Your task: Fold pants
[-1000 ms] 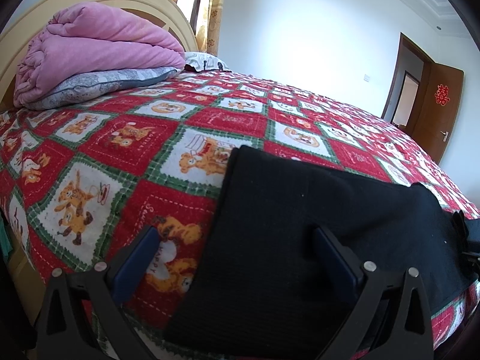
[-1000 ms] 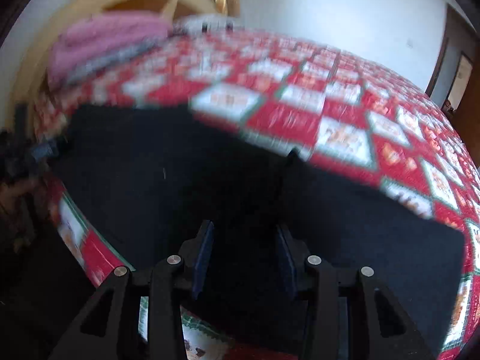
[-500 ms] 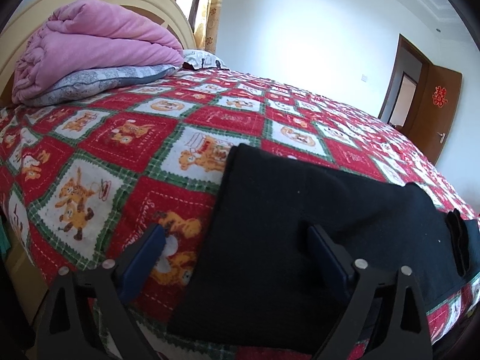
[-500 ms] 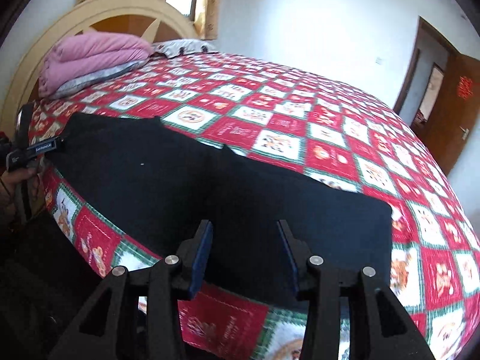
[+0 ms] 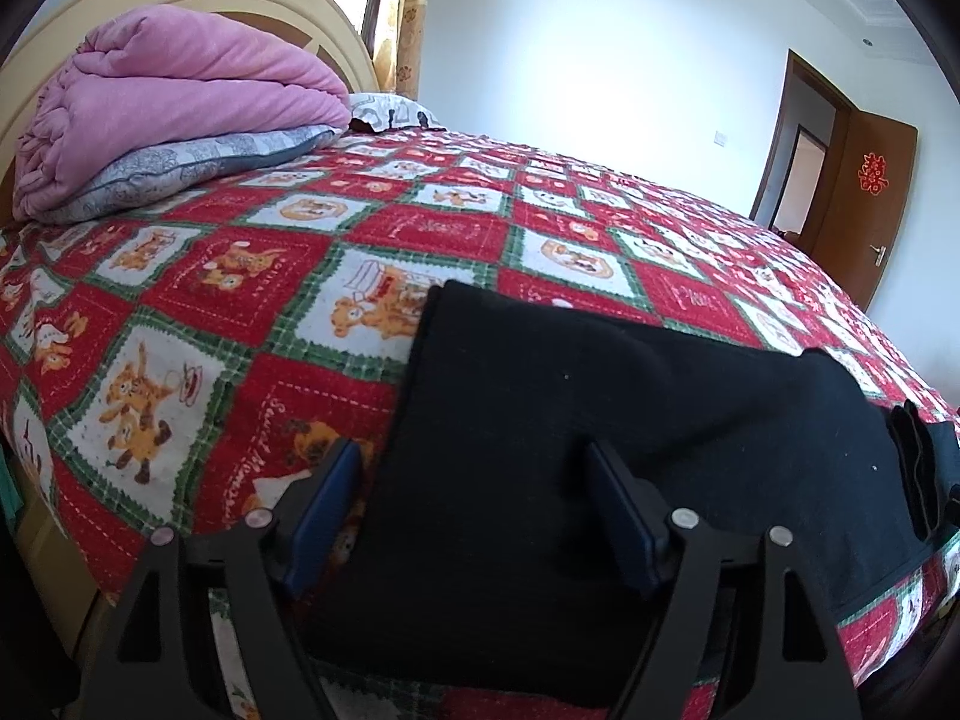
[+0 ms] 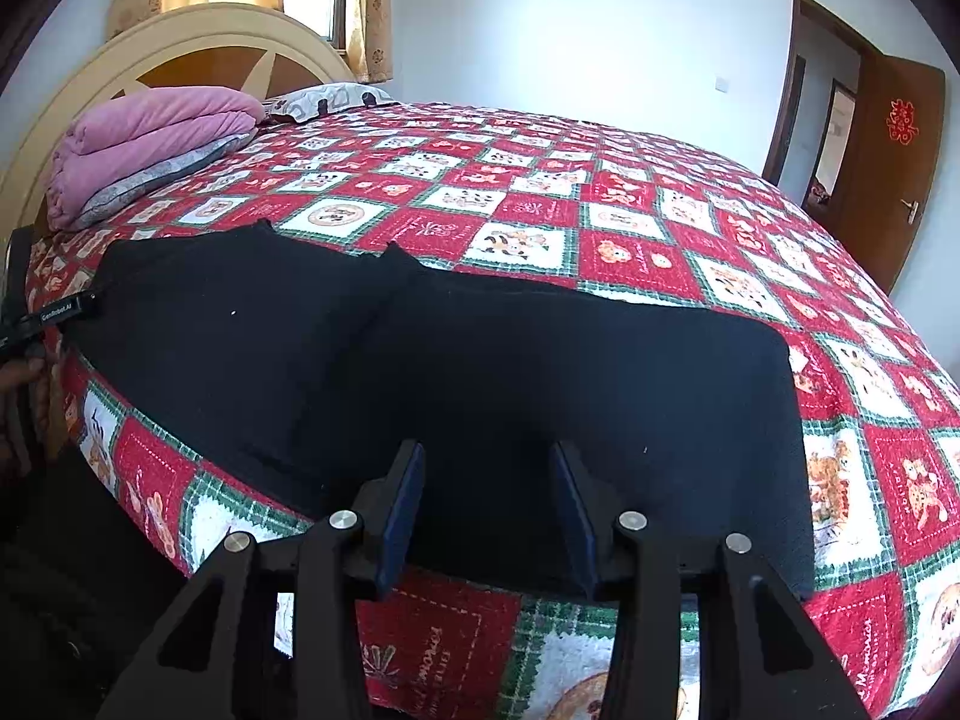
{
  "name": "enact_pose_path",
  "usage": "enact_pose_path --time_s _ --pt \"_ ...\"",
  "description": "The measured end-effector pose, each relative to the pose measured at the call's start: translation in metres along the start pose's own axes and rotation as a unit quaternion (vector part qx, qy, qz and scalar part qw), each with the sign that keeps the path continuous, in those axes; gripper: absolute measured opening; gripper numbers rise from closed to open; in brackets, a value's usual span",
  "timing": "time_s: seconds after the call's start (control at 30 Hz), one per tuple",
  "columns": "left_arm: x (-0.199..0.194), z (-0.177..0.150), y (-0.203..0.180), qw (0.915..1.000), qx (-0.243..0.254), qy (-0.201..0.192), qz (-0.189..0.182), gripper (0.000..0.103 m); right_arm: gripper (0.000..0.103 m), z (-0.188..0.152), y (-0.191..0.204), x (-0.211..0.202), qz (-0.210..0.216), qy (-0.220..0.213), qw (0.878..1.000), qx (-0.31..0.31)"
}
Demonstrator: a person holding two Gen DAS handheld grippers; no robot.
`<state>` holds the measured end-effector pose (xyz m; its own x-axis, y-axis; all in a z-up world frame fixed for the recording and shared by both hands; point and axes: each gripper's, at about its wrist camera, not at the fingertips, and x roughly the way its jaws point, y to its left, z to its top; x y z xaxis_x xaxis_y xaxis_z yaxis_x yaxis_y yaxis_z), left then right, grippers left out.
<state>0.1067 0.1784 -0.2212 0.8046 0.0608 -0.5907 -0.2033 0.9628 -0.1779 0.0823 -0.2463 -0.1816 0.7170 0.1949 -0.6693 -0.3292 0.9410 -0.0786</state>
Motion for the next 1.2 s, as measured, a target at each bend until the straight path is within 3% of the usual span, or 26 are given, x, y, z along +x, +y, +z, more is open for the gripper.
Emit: enact_pose_path --time_s 0.13,0.43,0.57,0.63,0.97,1.2 --pt "-0.002 -0.001 -0.001 1.0000 0.001 -0.001 -0.003 0.076 0.045 -0.001 0.003 0.000 -0.003 -0.004 1.000 -0.008" --pt "-0.005 0.002 -0.002 1.0000 0.003 -0.001 -0.005 0.058 0.045 -0.001 0.002 -0.002 -0.008 -0.009 1.000 -0.004" --pt "-0.008 0.004 -0.002 0.9996 -0.004 0.002 -0.029 0.036 0.045 -0.001 0.003 -0.003 -0.011 -0.012 1.000 -0.008" --pt "-0.010 0.005 -0.005 0.9995 -0.005 0.002 -0.030 0.032 0.045 -0.001 0.002 -0.004 -0.013 -0.015 1.000 -0.006" --pt "-0.025 0.014 0.001 0.9969 -0.045 -0.004 -0.064 0.030 0.045 0.004 -0.010 -0.015 -0.019 -0.035 0.999 0.020" --pt "-0.049 0.033 -0.015 0.9955 -0.035 -0.026 -0.084 0.028 0.045 0.009 -0.015 -0.020 -0.029 -0.038 0.998 0.029"
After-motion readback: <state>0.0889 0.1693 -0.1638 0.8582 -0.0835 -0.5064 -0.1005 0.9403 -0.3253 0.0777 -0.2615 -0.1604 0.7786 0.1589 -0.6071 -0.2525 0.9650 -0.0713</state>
